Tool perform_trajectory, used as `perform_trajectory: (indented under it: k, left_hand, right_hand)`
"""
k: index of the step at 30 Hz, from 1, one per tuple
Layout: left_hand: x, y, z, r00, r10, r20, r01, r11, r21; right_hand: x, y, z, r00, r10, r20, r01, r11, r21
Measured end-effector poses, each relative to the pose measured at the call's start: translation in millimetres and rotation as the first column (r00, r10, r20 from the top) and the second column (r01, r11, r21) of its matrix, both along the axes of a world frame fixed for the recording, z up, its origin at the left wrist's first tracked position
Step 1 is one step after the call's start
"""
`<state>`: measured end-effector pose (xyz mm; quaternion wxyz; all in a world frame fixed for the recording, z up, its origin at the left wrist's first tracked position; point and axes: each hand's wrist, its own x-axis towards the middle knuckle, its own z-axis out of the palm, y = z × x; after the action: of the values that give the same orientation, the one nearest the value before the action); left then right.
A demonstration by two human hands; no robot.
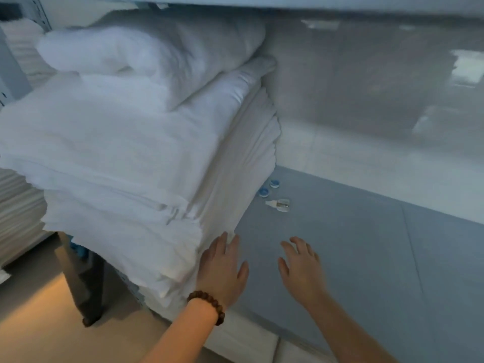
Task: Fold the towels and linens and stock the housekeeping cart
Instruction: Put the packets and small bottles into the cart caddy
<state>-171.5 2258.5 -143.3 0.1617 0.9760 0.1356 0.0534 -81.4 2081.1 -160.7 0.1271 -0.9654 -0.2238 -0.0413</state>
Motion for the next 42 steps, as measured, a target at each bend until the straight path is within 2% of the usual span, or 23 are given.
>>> perform_trajectory:
  k: [7, 12, 16, 22, 25, 27, 29, 32, 38, 42]
  left_hand:
    - [73.5, 15.1, -66.6, 1.000, -0.002, 0.028, 0.003, 0.999, -0.044]
    - [92.7, 22.7, -98.3, 0.985, 0.001, 0.170, 0.012, 0.997, -0.077]
    - [97.6, 24.6, -112.4, 0.972, 0.008, 0.236, 0.004, 0.999, -0.049]
    - [100.0, 22.8, -116.8, 0.975, 0.026, 0.220, -0.023, 1.000, -0.017]
    - [100.8, 18.3, -110.2, 0.977, -0.013, 0.211, 0.032, 0.996, -0.082]
    - [99.9, 15.1, -103.4, 0.979, -0.026, 0.205, 0.053, 0.990, -0.128]
    - [96.4, 12.6, -99.6, 0.977, -0.034, 0.210, 0.071, 0.982, -0.173]
    - [89.1, 9.9, -99.9, 0.967, -0.056, 0.250, 0.122, 0.958, -0.259]
    - [72.7, 0.8, -111.5, 0.942, -0.030, 0.334, 0.181, 0.885, -0.430]
    - [58.3, -3.7, -117.2, 0.966, 0.032, 0.255, 0.105, 0.856, -0.506]
  right_hand:
    - [130.9, 38.4, -45.9, 0.998, 0.028, 0.053, -0.021, 0.991, -0.129]
    - [203.8, 63.5, -64.5, 1.000, 0.011, 0.023, -0.007, 0.985, -0.173]
    - [233.6, 70.1, -81.2, 0.999, -0.002, -0.045, -0.008, 0.977, -0.214]
    - [234.4, 70.9, -88.6, 0.991, 0.111, 0.071, -0.097, 0.980, -0.176]
    - [218.2, 67.2, -90.1, 0.987, 0.159, 0.024, -0.157, 0.986, -0.055]
    - [202.4, 65.8, -89.8, 0.981, 0.187, -0.052, -0.178, 0.974, 0.138]
    - [183.0, 62.7, -89.0, 0.971, 0.199, -0.132, -0.139, 0.920, 0.365]
    - [152.5, 53.2, -87.2, 0.949, 0.233, -0.215, -0.075, 0.824, 0.562]
    - [96.8, 31.7, -82.6, 0.887, 0.355, -0.297, -0.071, 0.739, 0.670]
    - [70.8, 22.5, -82.3, 0.874, 0.386, -0.296, -0.120, 0.760, 0.639]
